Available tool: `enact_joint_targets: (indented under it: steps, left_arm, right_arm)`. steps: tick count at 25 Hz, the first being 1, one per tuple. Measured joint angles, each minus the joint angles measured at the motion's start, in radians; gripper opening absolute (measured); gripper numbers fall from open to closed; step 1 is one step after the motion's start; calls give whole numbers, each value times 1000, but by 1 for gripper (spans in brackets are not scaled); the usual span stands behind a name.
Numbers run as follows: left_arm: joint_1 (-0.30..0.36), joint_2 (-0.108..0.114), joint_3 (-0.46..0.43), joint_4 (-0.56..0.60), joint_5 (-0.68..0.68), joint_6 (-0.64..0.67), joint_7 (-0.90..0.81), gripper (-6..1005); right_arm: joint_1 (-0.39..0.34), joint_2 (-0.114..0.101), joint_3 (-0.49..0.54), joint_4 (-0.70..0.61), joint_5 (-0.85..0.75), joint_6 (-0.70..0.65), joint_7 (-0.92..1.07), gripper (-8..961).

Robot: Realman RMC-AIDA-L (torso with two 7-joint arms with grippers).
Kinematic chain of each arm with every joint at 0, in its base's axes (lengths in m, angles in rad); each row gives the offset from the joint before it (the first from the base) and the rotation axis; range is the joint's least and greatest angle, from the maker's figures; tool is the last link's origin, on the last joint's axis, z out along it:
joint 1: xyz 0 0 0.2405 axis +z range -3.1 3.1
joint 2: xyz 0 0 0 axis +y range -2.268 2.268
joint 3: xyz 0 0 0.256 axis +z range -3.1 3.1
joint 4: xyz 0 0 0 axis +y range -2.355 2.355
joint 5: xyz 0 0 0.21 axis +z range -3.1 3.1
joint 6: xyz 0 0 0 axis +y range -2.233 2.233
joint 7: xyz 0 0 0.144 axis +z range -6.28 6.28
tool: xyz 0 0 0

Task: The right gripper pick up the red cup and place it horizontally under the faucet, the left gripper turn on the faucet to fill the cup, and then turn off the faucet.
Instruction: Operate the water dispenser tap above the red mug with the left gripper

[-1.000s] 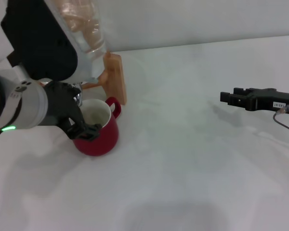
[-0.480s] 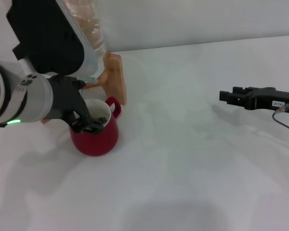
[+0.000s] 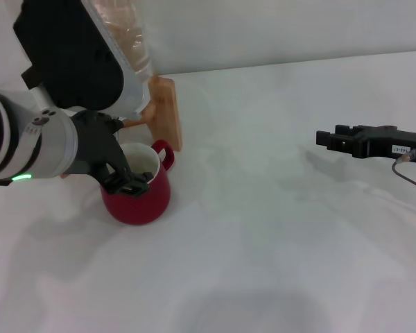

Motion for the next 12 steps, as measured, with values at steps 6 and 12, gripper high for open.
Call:
enact_joint_targets:
  steps: [6,12]
  left_arm:
    - [-1,0,0,-6,-2,12,3,885]
    - [-3,0,18,-8,-2,24,2,885]
  right_arm:
    - [0,0,4,0,0,0,0,547]
    - [-2,1,14,-9,0,1,-4,547]
